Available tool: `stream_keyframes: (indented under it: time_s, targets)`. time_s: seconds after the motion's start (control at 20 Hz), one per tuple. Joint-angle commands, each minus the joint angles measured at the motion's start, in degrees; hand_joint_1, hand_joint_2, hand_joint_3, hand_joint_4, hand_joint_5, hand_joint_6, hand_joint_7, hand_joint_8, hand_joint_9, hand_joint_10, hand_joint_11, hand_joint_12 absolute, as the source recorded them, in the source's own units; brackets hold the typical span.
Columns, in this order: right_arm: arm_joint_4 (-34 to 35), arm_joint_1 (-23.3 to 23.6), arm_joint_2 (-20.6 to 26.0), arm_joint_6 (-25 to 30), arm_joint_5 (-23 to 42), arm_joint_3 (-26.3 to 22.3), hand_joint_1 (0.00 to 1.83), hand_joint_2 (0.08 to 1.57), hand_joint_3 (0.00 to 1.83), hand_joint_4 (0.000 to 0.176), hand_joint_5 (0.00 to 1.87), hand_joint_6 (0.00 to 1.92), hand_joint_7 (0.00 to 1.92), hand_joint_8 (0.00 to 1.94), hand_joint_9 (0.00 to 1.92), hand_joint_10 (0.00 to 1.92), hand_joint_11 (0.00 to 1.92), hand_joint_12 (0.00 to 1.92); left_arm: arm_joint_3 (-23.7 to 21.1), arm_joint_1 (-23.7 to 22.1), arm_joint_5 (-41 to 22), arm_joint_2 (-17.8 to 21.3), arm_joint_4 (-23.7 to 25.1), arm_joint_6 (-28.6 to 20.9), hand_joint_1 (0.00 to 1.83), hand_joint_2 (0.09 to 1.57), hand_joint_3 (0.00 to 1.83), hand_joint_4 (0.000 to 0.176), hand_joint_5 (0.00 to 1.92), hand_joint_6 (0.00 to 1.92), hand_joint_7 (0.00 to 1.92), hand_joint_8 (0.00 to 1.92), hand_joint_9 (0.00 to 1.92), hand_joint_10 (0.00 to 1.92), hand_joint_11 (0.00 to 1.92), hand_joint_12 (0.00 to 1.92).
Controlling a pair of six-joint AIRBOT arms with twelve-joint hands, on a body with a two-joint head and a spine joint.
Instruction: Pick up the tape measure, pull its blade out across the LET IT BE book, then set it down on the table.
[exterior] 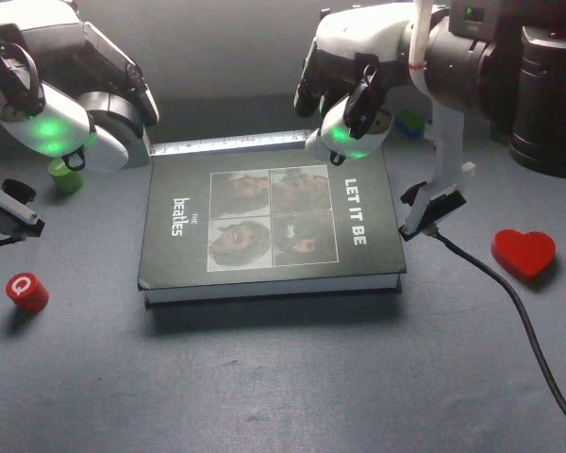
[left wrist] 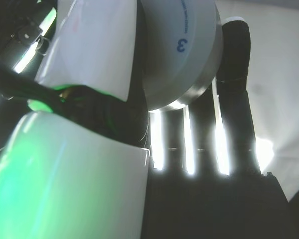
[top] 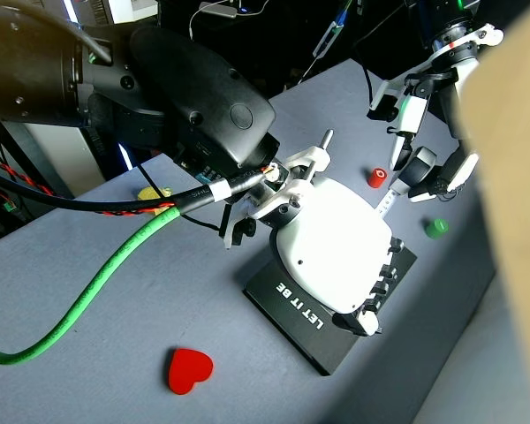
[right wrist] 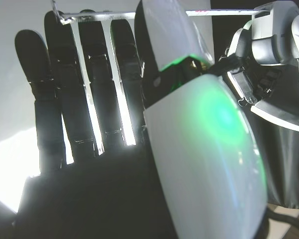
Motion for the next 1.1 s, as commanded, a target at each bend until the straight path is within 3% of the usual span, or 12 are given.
stream_keyframes:
  time_s: [0.0, 0.6, 0.65, 0.7, 0.85, 1.05]
  targets:
    - [-3.09, 0.21, 0.16, 0.28, -1.11, 0.10, 1.00, 1.13, 0.00, 0.000, 0.74, 0.00, 0.88, 0.01, 0.88, 0.02, 0.49, 1.07, 0.26, -0.42, 4.04, -0.05, 0.96, -0.49, 1.37, 1.14, 0.00, 0.000, 0.90, 0.91, 0.95, 1.12, 0.82, 1.39, 0.72, 1.38]
    - [-3.58, 0.21, 0.19, 0.69, -1.34, 0.36, 1.02, 1.15, 0.00, 0.000, 0.81, 0.02, 0.94, 0.02, 0.95, 0.04, 0.58, 1.08, 0.26, -0.46, 4.04, -0.05, 0.95, -0.62, 1.37, 1.14, 0.00, 0.000, 0.94, 0.88, 0.91, 1.15, 0.81, 1.40, 0.71, 1.39]
    - [-3.58, 0.22, 0.19, 0.72, -1.45, 0.38, 1.15, 1.16, 0.00, 0.000, 0.82, 0.99, 0.96, 0.79, 1.01, 0.05, 0.63, 1.08, 0.28, -0.46, 4.04, -0.05, 0.95, -0.63, 1.37, 1.14, 0.00, 0.000, 0.95, 0.86, 0.92, 1.14, 0.82, 1.39, 0.73, 1.38]
    - [-3.58, 0.23, 0.20, 0.73, -1.51, 0.38, 1.17, 1.18, 0.00, 0.006, 0.79, 1.25, 0.93, 1.01, 1.05, 0.06, 0.65, 1.11, 0.30, -0.46, 4.04, -0.05, 0.95, -0.66, 1.37, 1.14, 0.00, 0.000, 0.94, 0.87, 0.92, 1.13, 0.82, 1.39, 0.74, 1.38]
    - [-3.58, 0.25, 0.21, 0.74, -1.55, 0.38, 1.20, 1.16, 0.00, 0.000, 0.81, 1.28, 1.01, 0.92, 1.16, 0.12, 0.74, 1.20, 0.32, -0.46, 4.04, -0.04, 0.94, -0.67, 1.37, 1.14, 0.00, 0.000, 0.92, 0.89, 0.93, 1.14, 0.81, 1.40, 0.74, 1.37]
    - [-3.61, 0.26, 0.24, 0.77, -1.66, 0.41, 1.21, 1.15, 0.00, 0.000, 0.81, 1.22, 1.04, 0.92, 1.20, 0.16, 0.77, 1.22, 0.35, -0.46, 4.04, -0.03, 0.94, -0.71, 1.37, 1.14, 0.00, 0.000, 0.89, 0.92, 0.94, 1.11, 0.82, 1.39, 0.74, 1.37]
